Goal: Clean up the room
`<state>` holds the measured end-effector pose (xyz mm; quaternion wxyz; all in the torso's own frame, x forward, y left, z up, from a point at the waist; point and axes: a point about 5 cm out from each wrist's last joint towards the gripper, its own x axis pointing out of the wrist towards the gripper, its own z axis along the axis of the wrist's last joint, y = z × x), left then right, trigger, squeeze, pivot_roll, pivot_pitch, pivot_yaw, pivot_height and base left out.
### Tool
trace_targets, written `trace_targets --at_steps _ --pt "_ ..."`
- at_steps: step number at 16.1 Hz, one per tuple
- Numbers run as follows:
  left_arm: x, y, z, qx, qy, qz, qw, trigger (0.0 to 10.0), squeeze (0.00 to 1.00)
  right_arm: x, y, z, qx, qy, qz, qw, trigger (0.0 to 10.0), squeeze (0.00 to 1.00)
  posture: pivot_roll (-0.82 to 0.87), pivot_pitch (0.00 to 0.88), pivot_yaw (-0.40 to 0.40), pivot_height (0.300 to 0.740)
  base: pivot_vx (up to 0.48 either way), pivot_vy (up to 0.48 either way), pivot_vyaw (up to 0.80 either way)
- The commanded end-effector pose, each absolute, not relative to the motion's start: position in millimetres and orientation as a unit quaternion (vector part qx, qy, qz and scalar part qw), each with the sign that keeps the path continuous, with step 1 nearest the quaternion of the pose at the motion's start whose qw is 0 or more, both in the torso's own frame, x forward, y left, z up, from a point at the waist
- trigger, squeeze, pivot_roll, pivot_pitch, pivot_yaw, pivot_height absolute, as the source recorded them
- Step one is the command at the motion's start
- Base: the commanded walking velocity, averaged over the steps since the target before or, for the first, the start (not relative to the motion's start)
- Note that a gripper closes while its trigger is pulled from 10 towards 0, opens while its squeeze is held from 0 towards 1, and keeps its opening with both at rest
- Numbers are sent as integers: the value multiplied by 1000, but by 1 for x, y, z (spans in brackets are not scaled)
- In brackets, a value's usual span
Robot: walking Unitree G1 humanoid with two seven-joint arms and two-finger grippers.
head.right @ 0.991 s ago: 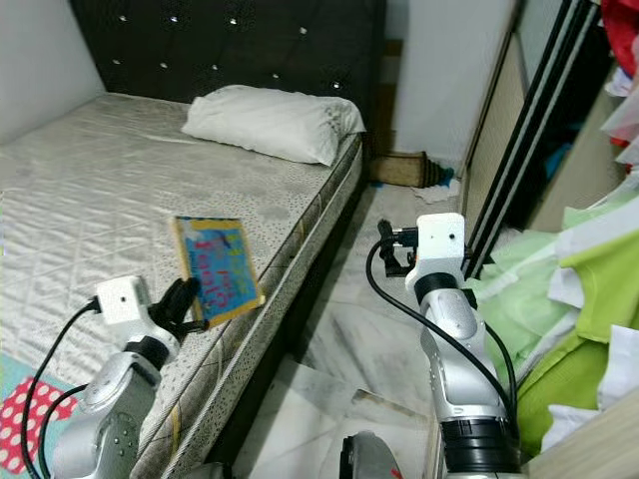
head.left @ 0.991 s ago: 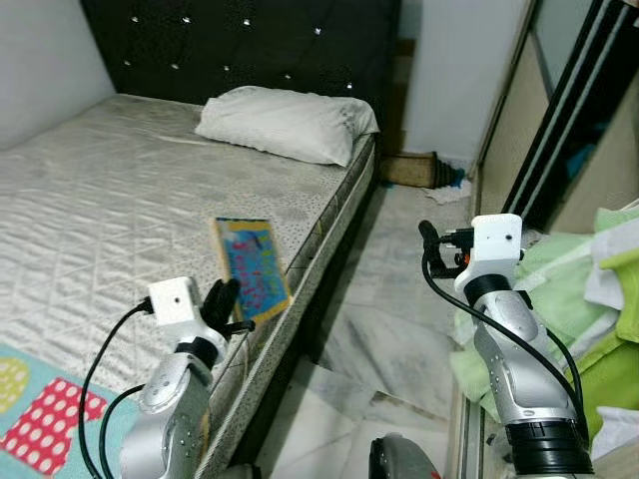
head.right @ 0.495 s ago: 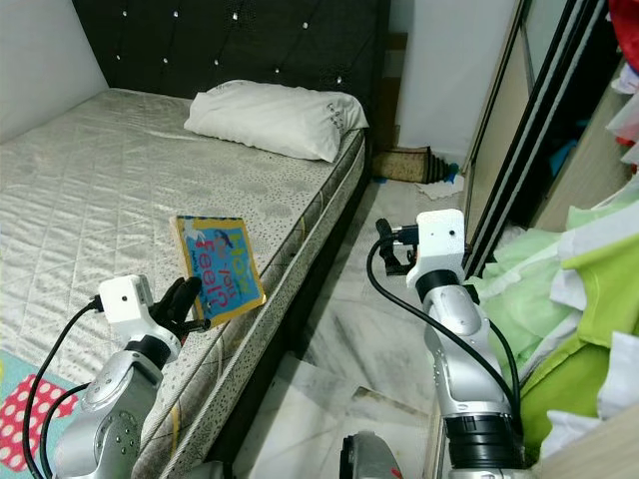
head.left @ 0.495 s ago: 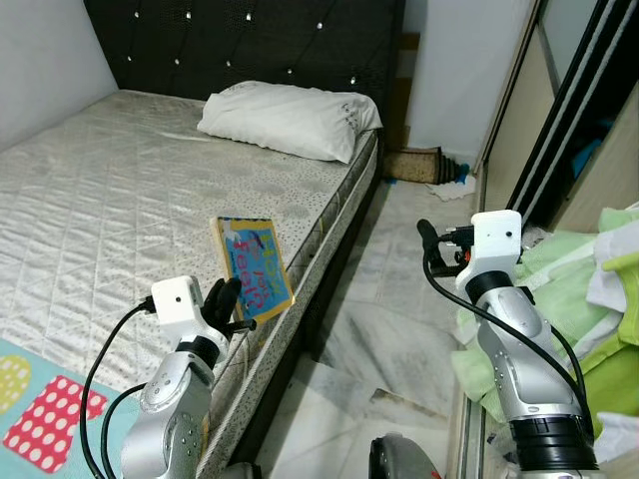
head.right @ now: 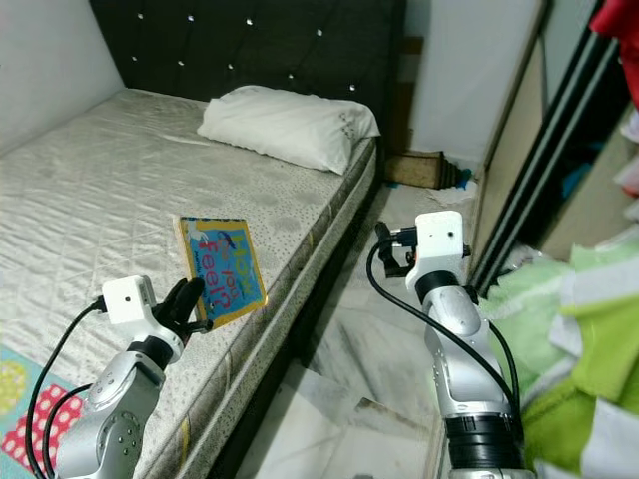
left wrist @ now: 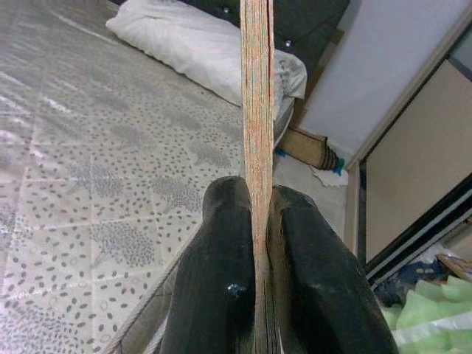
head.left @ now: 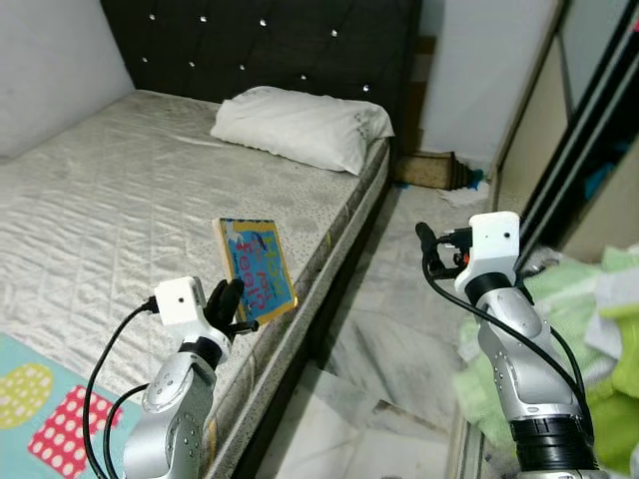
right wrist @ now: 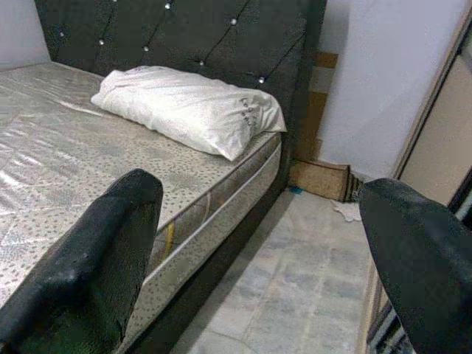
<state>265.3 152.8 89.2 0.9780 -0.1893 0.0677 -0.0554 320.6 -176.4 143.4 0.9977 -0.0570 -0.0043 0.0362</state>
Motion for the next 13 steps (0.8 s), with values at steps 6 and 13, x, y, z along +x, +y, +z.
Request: trace_targets --at_steps 6,13 --pt "269 158 92 -146 59 -58 986 10000 0 315 -169 138 -63 -14 47 997 10000 0 -178 0 30 740 0 0 0" --pt "271 165 92 -142 57 -63 986 10000 0 312 -155 129 -70 -10 72 995 10000 0 -156 0 32 740 0 0 457"
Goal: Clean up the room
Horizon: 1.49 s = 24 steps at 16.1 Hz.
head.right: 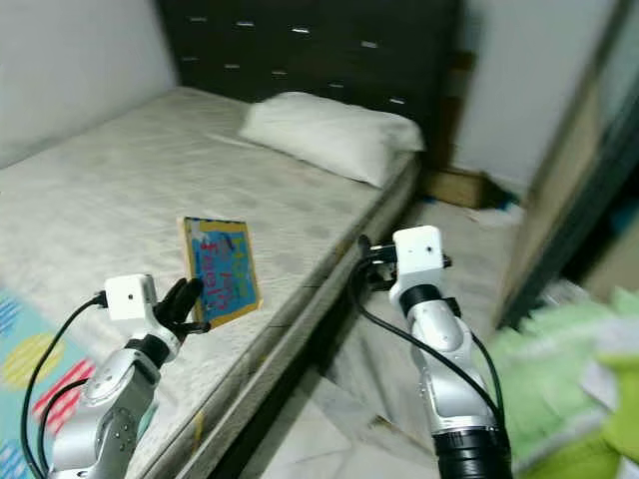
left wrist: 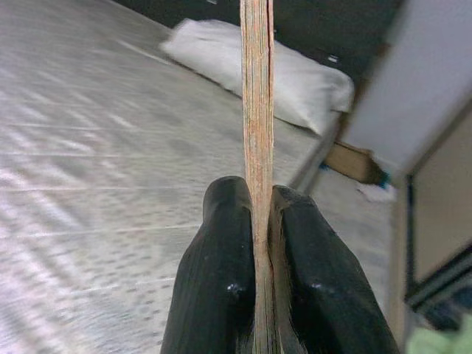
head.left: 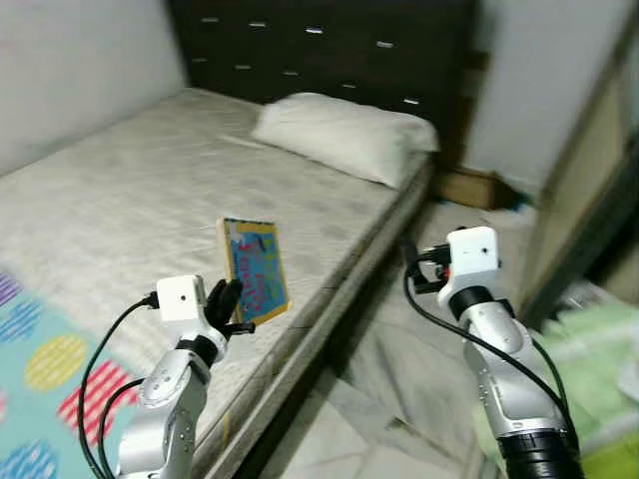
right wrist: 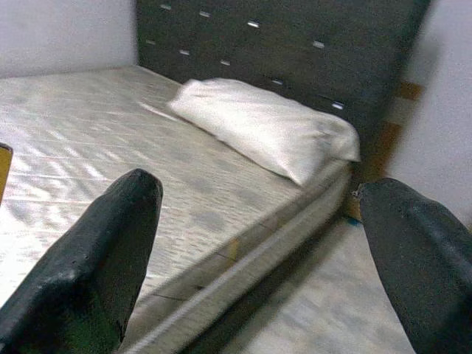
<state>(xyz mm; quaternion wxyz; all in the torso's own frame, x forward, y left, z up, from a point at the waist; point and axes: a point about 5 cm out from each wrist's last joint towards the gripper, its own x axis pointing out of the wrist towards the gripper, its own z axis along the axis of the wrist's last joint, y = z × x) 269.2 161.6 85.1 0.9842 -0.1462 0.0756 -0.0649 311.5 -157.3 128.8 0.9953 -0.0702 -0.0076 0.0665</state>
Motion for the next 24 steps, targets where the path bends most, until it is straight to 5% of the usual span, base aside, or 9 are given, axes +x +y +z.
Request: trace_targets --at_steps 1,14,24 --pt "271 164 92 -139 54 -71 986 10000 0 312 -154 127 -66 -8 73 995 10000 0 -156 0 32 740 0 0 800" --pt "270 158 92 -154 46 -81 984 10000 0 311 -151 126 -71 -18 89 993 10000 0 -152 0 21 740 0 0 504" --pt "268 153 95 -158 35 -107 981 10000 0 310 -153 126 -67 -17 86 994 10000 0 -157 0 21 740 225 0 0"
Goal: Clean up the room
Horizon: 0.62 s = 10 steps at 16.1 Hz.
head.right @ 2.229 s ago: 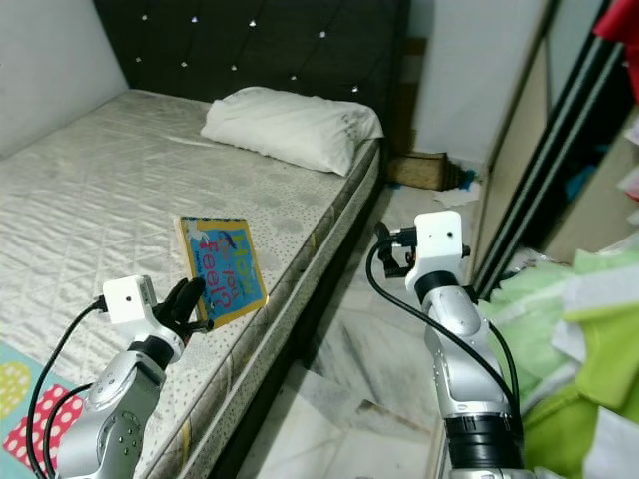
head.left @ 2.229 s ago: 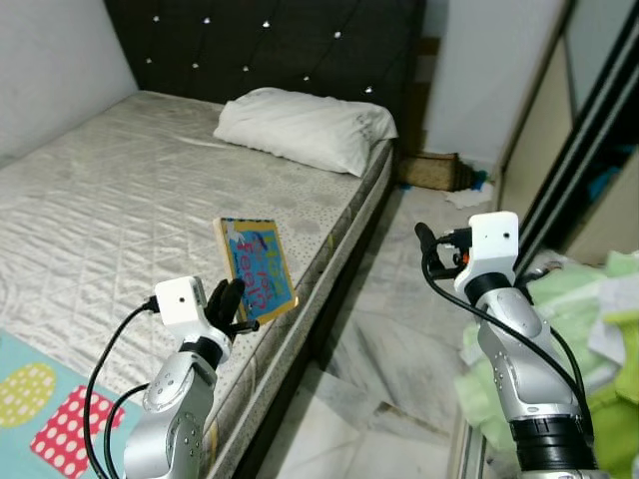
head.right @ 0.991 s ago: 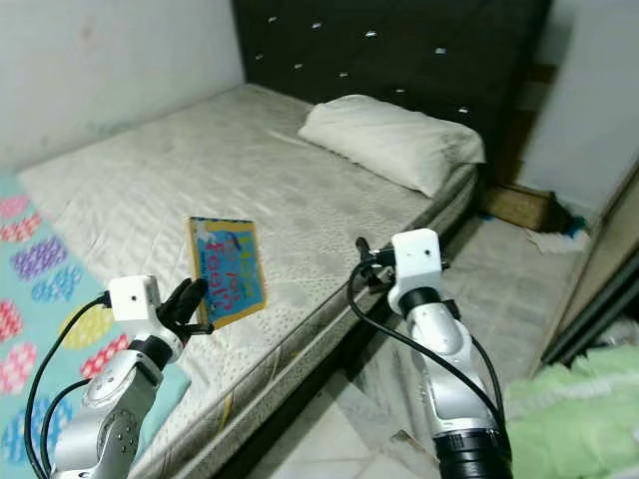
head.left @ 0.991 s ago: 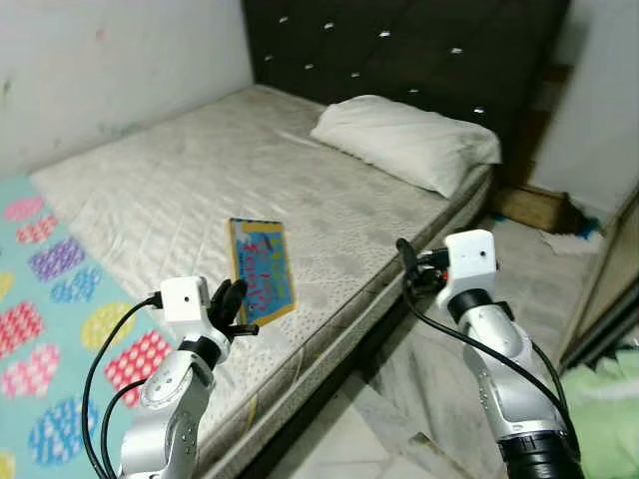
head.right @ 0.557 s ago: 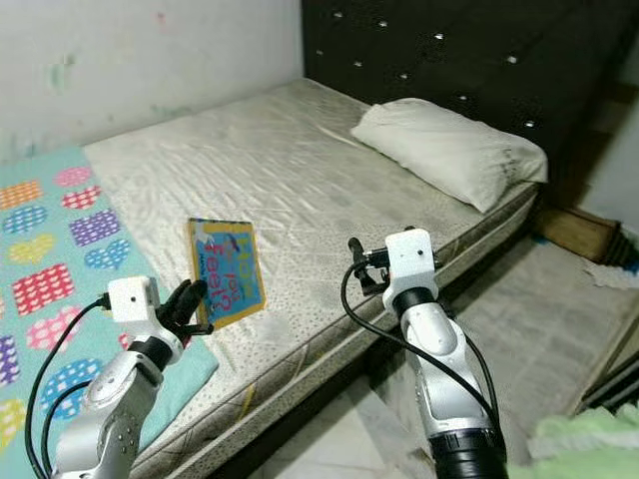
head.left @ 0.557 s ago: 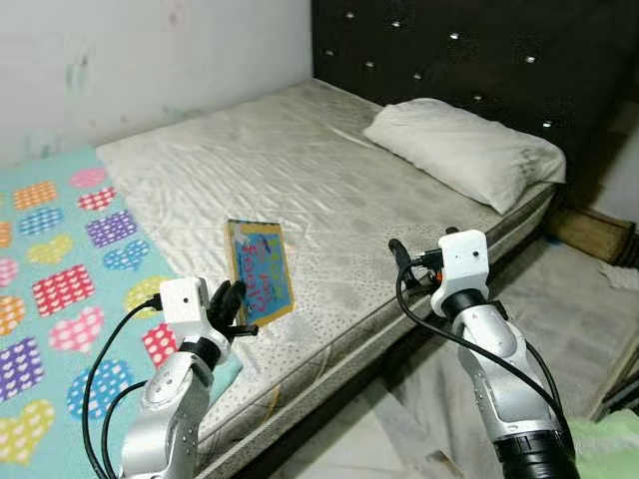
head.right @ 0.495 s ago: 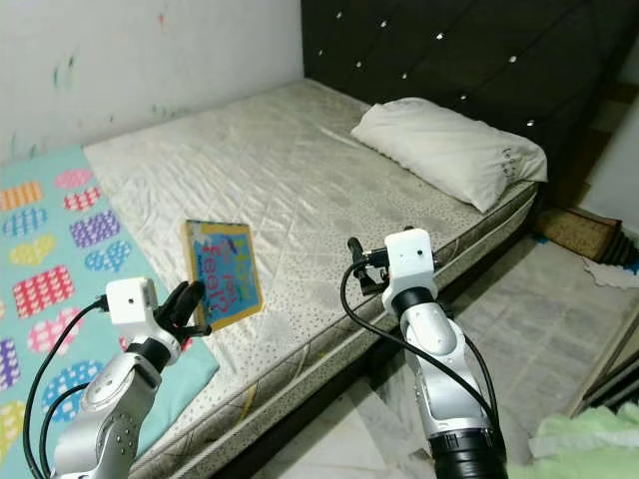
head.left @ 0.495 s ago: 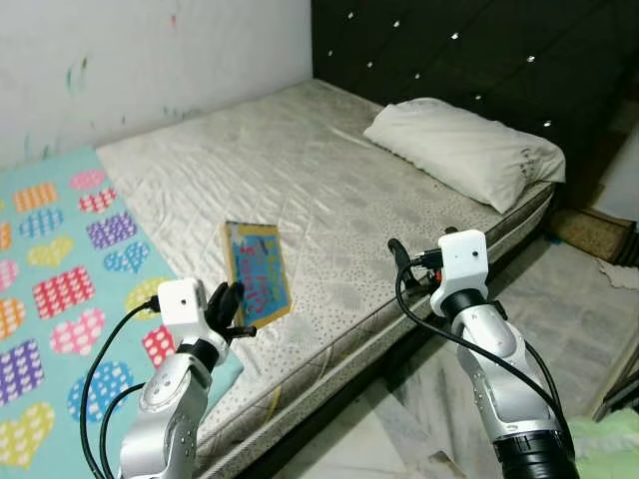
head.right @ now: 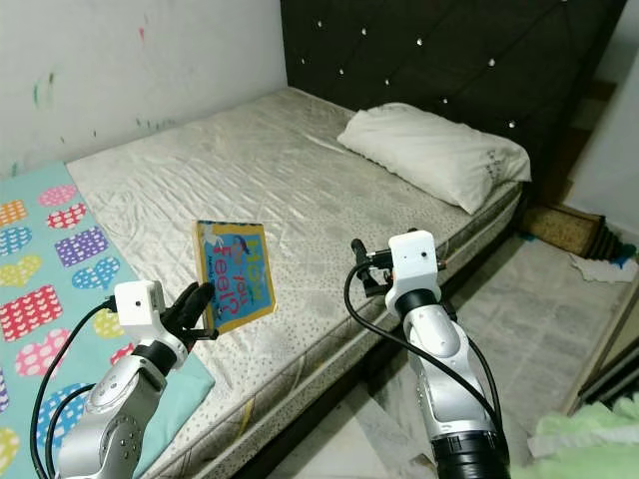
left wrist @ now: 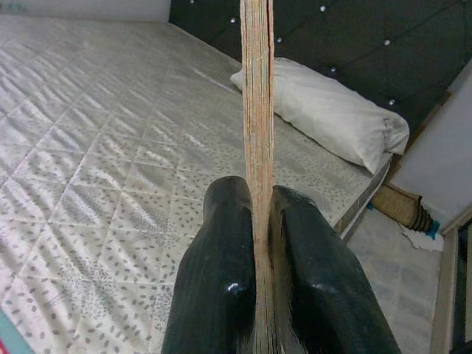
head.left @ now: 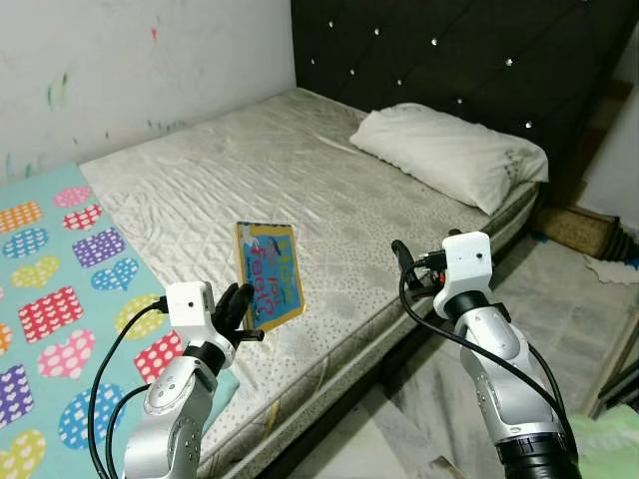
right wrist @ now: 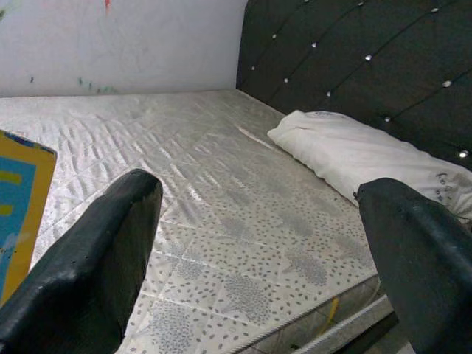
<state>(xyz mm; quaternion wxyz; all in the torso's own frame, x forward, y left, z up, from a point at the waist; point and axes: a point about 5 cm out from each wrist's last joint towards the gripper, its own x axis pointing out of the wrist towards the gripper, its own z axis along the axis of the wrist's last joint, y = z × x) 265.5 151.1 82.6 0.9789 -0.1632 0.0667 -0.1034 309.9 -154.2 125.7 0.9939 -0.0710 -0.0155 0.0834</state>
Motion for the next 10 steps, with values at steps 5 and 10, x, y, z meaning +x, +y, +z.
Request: trace_targets --at_steps 5,10 --pt "268 153 95 -158 35 -107 981 10000 0 310 -153 126 -67 -17 86 994 10000 0 -157 0 21 740 390 0 0" --pt "268 153 95 -158 35 -107 981 10000 0 310 -153 126 -67 -17 86 994 10000 0 -157 0 21 740 390 0 0"
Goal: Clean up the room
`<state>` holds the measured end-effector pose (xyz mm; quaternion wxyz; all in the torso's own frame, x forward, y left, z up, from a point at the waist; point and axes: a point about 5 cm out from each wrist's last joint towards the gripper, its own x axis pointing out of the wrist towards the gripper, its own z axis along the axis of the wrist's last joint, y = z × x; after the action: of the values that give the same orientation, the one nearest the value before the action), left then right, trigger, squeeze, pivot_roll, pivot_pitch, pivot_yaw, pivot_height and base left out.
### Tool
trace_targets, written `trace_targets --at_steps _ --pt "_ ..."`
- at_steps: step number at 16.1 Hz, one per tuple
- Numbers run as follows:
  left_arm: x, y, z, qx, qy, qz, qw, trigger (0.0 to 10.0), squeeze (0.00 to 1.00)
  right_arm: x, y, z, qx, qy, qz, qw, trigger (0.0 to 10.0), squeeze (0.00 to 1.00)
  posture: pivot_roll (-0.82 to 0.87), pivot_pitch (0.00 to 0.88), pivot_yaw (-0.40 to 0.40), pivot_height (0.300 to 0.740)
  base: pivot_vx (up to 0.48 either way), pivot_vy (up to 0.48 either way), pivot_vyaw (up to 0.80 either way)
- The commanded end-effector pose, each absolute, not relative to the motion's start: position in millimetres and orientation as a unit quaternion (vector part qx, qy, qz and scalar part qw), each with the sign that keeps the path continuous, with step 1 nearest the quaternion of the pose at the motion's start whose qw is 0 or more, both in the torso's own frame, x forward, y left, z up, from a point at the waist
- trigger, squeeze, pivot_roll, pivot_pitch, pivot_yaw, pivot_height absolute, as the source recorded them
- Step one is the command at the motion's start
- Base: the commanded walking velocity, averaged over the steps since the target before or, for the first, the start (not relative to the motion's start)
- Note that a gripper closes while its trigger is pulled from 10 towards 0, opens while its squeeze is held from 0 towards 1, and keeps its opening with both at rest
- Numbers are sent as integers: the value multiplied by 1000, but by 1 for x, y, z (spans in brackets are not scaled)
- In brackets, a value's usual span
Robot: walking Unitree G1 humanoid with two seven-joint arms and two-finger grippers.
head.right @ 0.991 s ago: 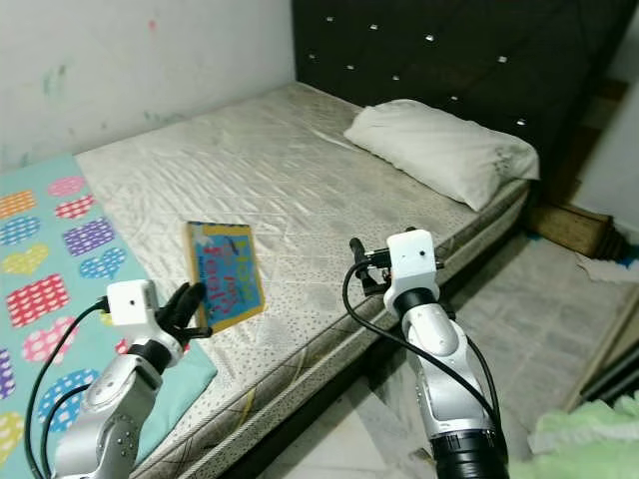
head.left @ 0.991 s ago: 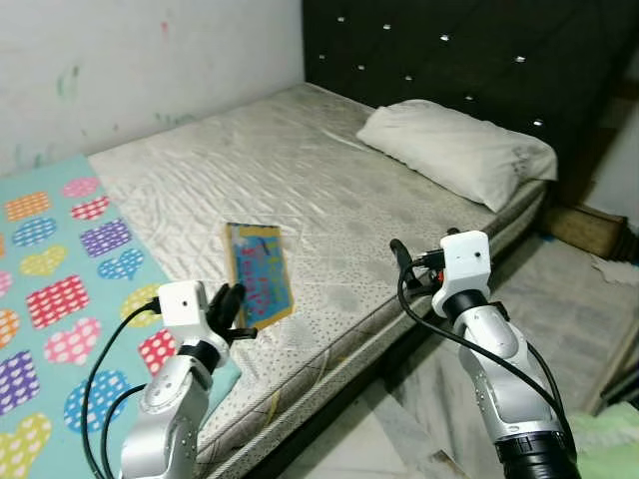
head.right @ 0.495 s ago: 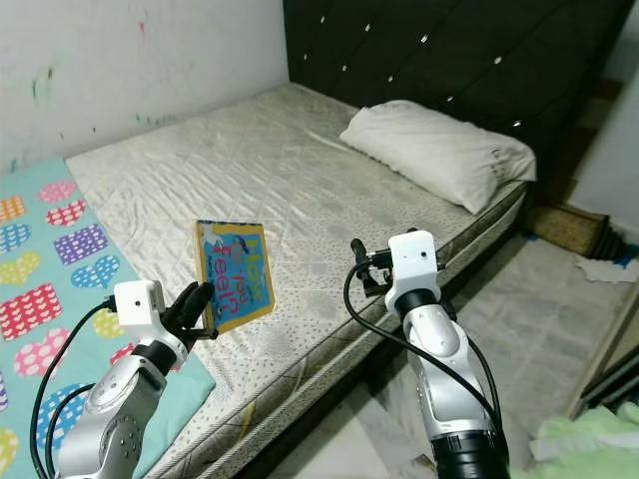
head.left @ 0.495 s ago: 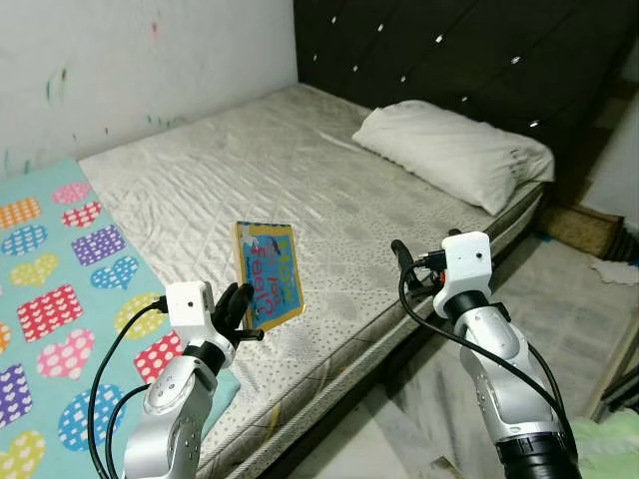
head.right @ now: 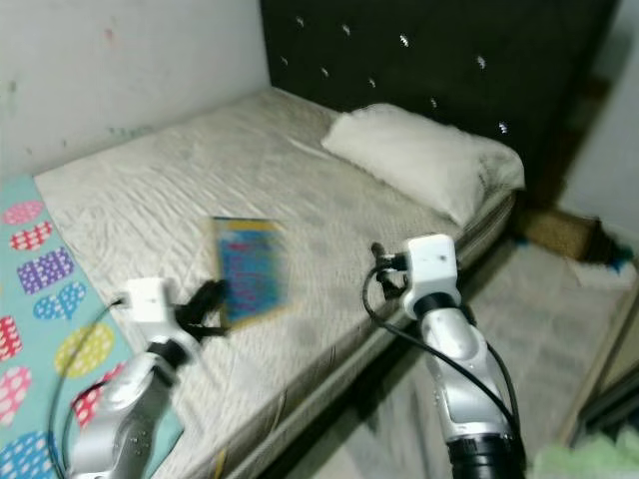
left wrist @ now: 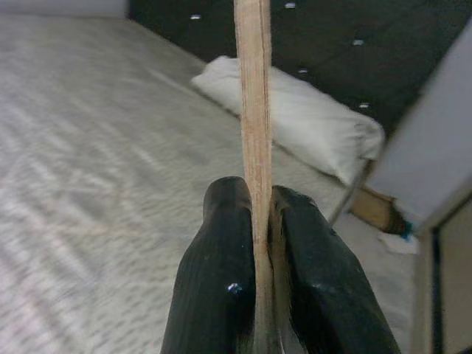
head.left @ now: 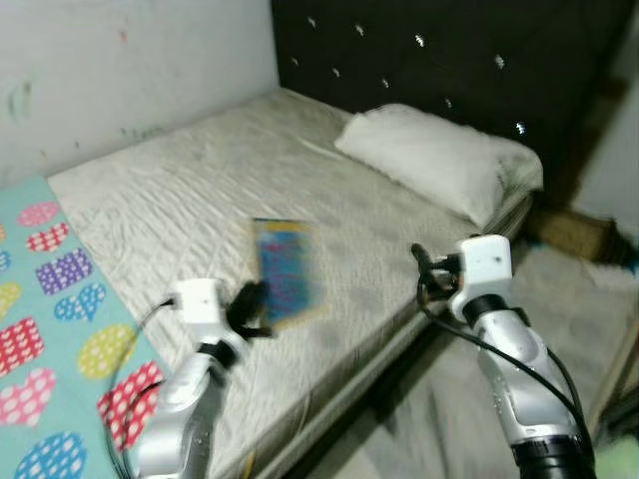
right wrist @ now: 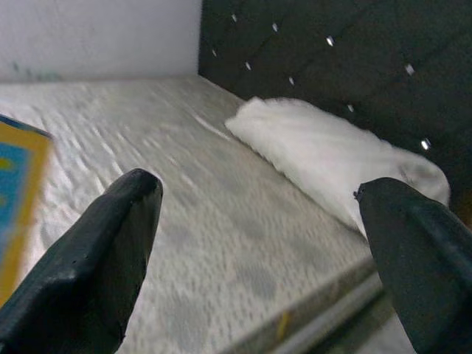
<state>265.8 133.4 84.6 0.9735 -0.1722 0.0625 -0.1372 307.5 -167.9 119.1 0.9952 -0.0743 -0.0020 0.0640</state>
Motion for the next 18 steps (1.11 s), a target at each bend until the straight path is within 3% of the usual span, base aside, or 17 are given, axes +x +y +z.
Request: trace_targets --at_steps 1,5,10,16,18 --pt "268 153 95 -158 35 -107 981 10000 0 310 -153 126 -67 -17 86 994 10000 0 -157 0 21 740 390 0 0" --pt "268 152 89 -179 52 -83 979 10000 0 306 -157 124 -84 -16 96 992 10000 0 -173 0 20 740 200 0 200" --pt "268 151 89 -182 53 -84 978 10000 0 304 -156 123 -71 -14 96 993 10000 0 -173 0 20 740 0 475 569" --pt "269 152 89 -185 50 -77 978 10000 0 301 -154 121 -81 -12 117 990 10000 0 -179 0 20 740 0 0 0" --pt "270 152 89 -187 50 -77 978 10000 0 301 -152 122 -84 -14 124 989 10000 0 -179 0 21 740 0 0 800"
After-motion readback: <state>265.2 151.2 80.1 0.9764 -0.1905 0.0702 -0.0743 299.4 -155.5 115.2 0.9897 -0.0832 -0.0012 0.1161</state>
